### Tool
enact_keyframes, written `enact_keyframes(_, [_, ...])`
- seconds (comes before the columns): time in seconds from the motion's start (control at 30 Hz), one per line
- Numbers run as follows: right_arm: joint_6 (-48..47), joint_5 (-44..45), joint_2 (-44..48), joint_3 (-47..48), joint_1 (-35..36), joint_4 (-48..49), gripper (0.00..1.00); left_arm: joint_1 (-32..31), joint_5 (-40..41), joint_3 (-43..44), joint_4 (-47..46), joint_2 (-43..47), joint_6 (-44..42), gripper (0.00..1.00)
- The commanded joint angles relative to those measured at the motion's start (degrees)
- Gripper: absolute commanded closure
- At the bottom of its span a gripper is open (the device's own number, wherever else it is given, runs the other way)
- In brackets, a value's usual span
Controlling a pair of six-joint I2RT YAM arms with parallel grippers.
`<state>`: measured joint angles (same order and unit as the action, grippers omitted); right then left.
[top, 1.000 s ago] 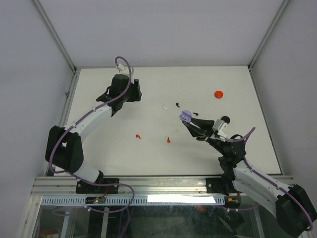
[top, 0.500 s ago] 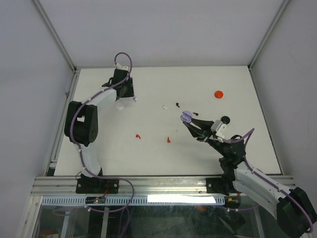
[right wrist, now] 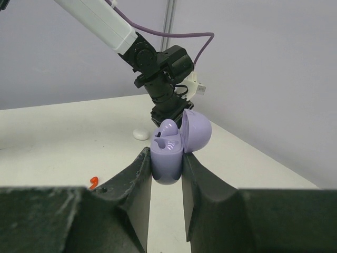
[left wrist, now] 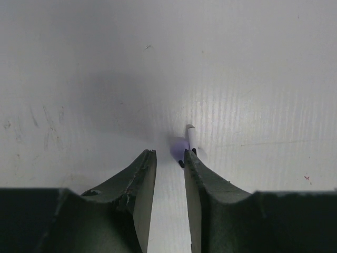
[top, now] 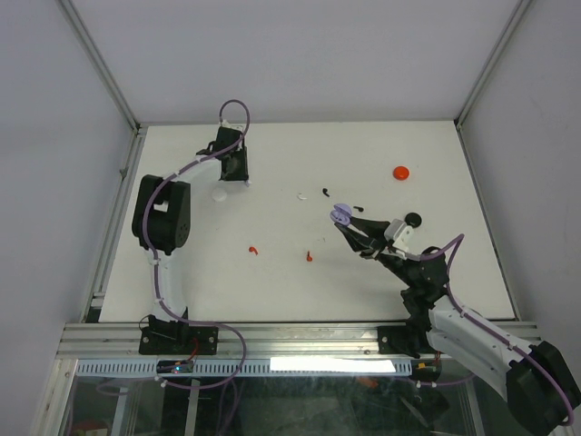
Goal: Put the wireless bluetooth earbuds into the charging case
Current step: Pick up the earbud from the center of the board.
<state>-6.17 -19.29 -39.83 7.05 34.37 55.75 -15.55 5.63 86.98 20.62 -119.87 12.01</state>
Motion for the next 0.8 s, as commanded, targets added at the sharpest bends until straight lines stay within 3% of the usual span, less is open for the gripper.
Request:
enact_keyframes(0.0, [-0.94, 1.24, 0.0, 0.38, 0.1, 2.16, 1.0, -0.02, -1.54, 3.35, -0.2, -0.74, -1.19, 0.71])
enact_keyframes(0.43, [-0.68, 1.74, 0.05, 0.25, 0.16, 2.6, 1.0, -0.4, -3.32, 4.1, 2.25, -3.76, -1.71, 0.73])
enact_keyframes(0.77, [-0.21, 1.76, 0.84, -0.11, 0.1, 2.74, 1.0, -2.78, 2.62, 5.73, 7.42, -4.76, -4.63, 0.76])
